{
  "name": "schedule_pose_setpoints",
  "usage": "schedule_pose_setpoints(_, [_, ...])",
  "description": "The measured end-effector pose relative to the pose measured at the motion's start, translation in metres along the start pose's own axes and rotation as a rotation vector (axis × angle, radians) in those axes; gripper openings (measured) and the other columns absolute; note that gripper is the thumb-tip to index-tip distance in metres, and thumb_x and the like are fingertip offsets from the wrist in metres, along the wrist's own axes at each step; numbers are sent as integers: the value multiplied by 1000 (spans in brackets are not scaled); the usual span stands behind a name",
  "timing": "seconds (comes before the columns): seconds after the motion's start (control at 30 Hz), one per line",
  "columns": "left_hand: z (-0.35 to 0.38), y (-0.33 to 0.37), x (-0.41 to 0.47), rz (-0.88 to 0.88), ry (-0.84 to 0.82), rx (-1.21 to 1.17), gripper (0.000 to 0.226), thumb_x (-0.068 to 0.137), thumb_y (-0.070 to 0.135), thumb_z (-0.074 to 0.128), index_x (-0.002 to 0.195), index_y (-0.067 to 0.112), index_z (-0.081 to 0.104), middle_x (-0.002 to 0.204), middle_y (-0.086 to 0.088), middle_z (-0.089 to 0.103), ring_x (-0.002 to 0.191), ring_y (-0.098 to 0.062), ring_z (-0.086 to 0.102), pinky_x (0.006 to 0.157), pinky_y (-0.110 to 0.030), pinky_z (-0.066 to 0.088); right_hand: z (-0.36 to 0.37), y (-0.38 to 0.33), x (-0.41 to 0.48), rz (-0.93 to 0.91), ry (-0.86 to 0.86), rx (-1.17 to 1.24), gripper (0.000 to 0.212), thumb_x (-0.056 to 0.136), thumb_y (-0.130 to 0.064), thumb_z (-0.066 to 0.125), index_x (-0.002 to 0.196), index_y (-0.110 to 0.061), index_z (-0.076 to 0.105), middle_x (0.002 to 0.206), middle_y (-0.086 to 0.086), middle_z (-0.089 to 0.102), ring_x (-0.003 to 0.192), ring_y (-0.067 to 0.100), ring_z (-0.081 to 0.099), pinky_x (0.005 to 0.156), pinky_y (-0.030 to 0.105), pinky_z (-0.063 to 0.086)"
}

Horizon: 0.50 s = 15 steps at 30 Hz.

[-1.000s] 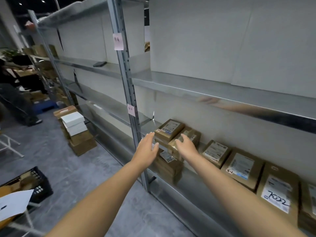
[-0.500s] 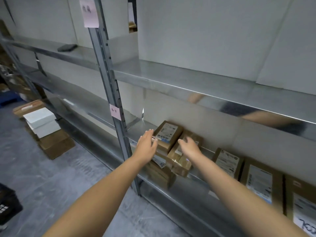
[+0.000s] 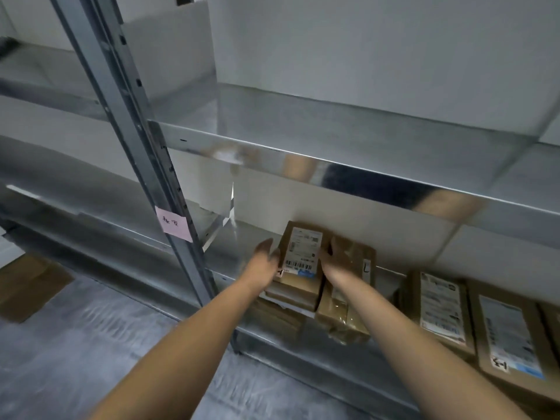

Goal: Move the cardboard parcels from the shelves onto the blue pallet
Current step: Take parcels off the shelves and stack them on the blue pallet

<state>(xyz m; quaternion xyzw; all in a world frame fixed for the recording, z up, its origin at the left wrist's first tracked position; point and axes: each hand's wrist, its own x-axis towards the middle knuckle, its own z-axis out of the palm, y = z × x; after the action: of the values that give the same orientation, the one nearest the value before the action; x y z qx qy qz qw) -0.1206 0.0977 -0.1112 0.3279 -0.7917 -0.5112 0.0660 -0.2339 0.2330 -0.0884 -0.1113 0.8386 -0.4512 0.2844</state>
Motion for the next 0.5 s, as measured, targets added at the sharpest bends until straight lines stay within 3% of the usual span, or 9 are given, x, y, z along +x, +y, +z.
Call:
schedule_pose_setpoints(0.1, [1,-6,14,52,-75,-9,39,107,32,34,141,16,43,136,-11,55,114,-17,57,95,-32,50,10,-3,8,9,-28,-1,56,102,-38,38,153,-29,15,145,7,46,126,25,52,105,47,44])
schedule_pose_setpoints(0.23, [2,-11,24,92,-109,-104,38,107,35,30,130,13,51,122,-10,64,101,-15,62,74,-14,51,24,-8,16,28,7,31,59,103,-31,37,155,-26,8,153,8,37,135,26,43,112,49,37])
schedule_pose_setpoints(0.37, [8,-18,26,55,-95,-283,32,106,37,33,123,20,53,110,-1,66,95,-6,65,69,-11,53,36,-4,17,96,54,-74,74,103,-36,39,155,-20,-9,160,8,20,142,27,33,114,43,28])
schedule_pose_setpoints(0.5, [13,-18,28,-9,-80,-391,33,107,33,34,122,16,57,109,-4,69,98,-15,68,67,-13,53,38,-2,20,142,56,3,69,101,-44,39,155,-25,1,155,8,33,137,27,40,111,45,32])
